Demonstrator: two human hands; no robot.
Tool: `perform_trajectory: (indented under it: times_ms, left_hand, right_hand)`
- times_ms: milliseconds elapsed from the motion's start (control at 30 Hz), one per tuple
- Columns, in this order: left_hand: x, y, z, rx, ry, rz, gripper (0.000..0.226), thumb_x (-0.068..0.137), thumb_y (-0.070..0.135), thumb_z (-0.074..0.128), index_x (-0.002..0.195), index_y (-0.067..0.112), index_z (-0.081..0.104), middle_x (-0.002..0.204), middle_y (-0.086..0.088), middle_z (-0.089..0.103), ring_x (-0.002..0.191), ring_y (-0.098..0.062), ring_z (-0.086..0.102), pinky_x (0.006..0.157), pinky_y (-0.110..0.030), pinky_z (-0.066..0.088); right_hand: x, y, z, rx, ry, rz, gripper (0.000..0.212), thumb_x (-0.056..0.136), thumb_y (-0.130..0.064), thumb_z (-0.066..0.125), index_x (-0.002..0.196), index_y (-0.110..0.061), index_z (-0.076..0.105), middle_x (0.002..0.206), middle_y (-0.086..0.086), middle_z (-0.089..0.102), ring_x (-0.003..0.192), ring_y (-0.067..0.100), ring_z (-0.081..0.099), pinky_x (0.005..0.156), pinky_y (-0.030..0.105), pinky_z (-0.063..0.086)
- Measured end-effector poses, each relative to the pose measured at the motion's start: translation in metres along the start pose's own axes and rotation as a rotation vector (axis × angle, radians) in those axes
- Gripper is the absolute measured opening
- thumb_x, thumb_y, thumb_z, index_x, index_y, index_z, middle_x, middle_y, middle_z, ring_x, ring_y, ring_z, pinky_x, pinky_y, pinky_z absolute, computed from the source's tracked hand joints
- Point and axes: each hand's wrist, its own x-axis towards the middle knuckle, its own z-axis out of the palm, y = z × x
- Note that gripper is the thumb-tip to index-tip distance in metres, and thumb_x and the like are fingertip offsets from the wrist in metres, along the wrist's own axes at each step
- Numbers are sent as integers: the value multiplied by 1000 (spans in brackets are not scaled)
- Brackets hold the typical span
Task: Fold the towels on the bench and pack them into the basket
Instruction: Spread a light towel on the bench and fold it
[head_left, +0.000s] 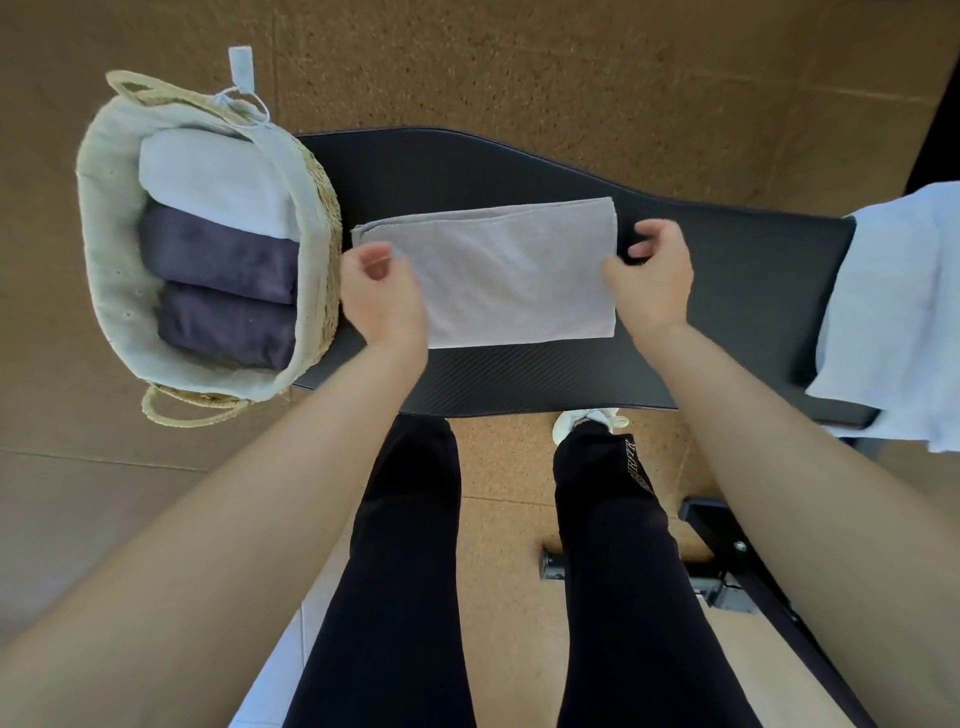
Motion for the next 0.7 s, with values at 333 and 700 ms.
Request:
perform_trajectory:
  times_ms: [333,700]
  left_hand:
    - [4,-28,15,1306,-691,1020,92,83,51,72,159,34,23,168,1,13,150,-32,15,118,-49,19]
    - [-20,-34,34,1369,-536,1013,110,71,75,68,159,38,13,165,-1,17,117,-36,42,92,-48,46]
  right_hand:
    - [-12,22,21,-186,-144,6,32,90,-21,70,114,-17,48,112,1,60,100,20,58,83,35,48]
    - [-17,43,-24,-137,-111,-4,18,103,-23,51,113,-9,46,104,-2,56,93,21,54,77,34,41]
